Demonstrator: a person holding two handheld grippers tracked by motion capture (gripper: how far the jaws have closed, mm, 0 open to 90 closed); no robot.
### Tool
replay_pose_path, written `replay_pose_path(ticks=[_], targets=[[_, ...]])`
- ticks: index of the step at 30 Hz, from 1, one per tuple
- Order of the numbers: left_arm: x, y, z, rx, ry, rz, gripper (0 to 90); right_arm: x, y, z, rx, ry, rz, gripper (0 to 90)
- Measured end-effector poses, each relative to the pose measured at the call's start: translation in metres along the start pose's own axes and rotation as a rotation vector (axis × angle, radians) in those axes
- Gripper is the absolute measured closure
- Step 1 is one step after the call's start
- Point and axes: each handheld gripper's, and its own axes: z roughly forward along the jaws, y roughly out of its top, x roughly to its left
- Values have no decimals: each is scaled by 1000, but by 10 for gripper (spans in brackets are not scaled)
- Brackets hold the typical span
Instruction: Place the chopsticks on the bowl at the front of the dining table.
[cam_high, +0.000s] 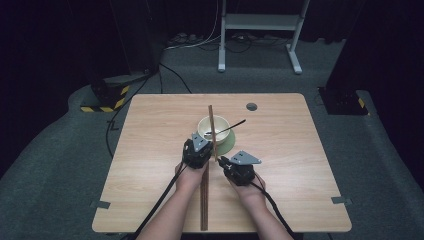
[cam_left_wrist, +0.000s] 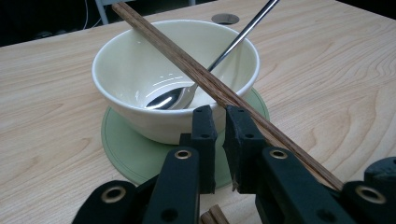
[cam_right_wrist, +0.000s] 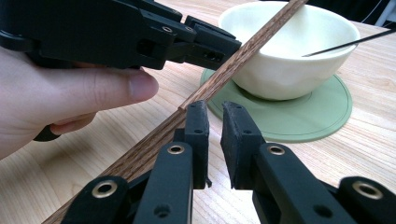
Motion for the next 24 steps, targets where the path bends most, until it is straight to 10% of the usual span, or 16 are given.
replay_pose_path(ticks=[24], targets=[[1,1,0,-1,-4,9,826,4,1,4,3,8,-5,808]])
